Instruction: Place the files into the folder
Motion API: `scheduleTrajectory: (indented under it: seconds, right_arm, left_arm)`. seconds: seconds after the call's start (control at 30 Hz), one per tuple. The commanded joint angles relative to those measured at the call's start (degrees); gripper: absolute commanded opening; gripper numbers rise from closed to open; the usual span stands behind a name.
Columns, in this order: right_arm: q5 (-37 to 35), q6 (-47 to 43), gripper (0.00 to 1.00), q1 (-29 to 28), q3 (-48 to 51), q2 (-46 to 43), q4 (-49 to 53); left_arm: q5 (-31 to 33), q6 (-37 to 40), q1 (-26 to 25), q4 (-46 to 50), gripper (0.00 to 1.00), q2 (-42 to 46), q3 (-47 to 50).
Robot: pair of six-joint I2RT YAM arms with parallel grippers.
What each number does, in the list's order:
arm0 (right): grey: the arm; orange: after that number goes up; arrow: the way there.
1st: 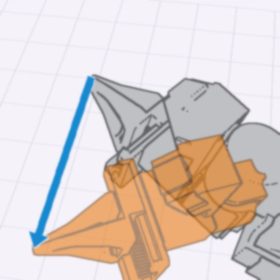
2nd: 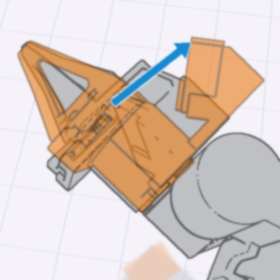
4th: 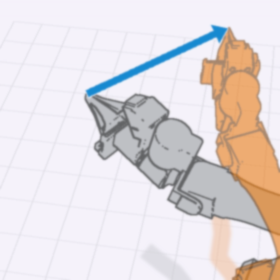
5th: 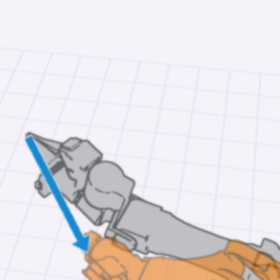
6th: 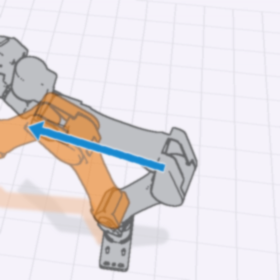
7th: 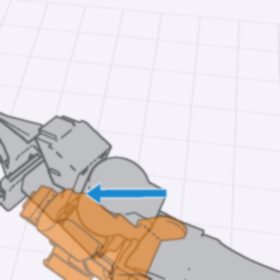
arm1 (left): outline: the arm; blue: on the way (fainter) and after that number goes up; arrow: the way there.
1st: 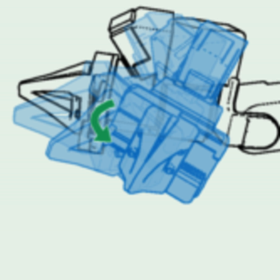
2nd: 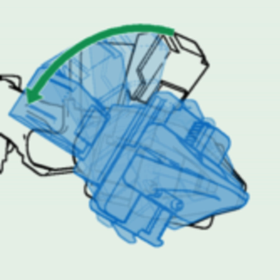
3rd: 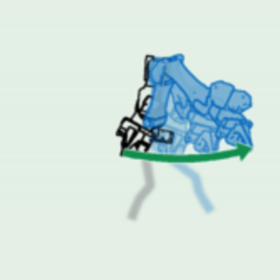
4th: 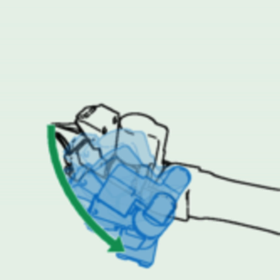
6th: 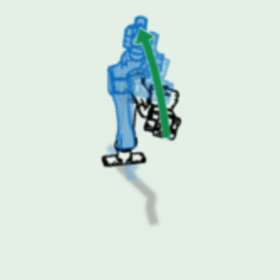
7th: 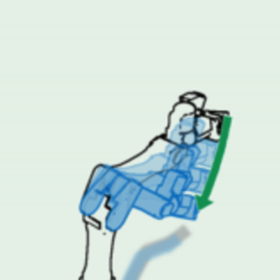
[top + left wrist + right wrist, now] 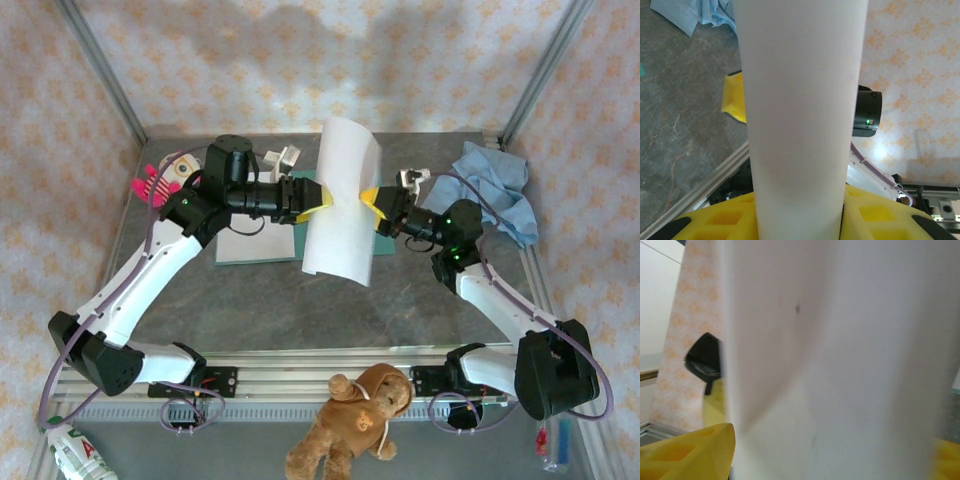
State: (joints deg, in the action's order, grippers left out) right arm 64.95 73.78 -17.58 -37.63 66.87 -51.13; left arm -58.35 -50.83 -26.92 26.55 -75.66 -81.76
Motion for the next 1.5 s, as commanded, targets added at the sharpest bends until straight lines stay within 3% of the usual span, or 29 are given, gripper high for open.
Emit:
scheduleTrajectory:
  seconds: [0.0,0.57,0.8,1.1,1.4,1.47]
  right_arm:
    - [0.8,3.8,0.72,-0.2,-1.0,-1.5,-9.9]
    - [2.9,4.5,0.70,-0.4,-0.6,-4.0,-10.6]
    - [3.0,3.4,0.63,-0.5,-0.5,-4.2,-8.6]
    - [3.1,1.9,0.48,-0.8,-0.4,-4.6,-5.7]
    - [3.5,-2.9,0.12,-0.9,-1.8,-5.3,2.9]
    - [3.6,-5.7,0.07,-0.9,-3.0,-6.0,7.8]
  left_arm:
    - [-2.6,2.7,1.2,2.1,0.38,2.4,-0.3]
    - [-5.0,10.4,4.1,10.2,0.38,1.2,-2.6]
    - [-4.2,10.0,4.4,9.6,0.38,1.1,-2.7]
    - [-4.1,8.9,4.5,7.6,0.39,1.1,-1.8]
    - [-3.3,8.9,4.4,7.0,0.40,1.2,-0.9]
    - [-2.6,9.1,4.5,7.2,0.46,1.2,-0.7]
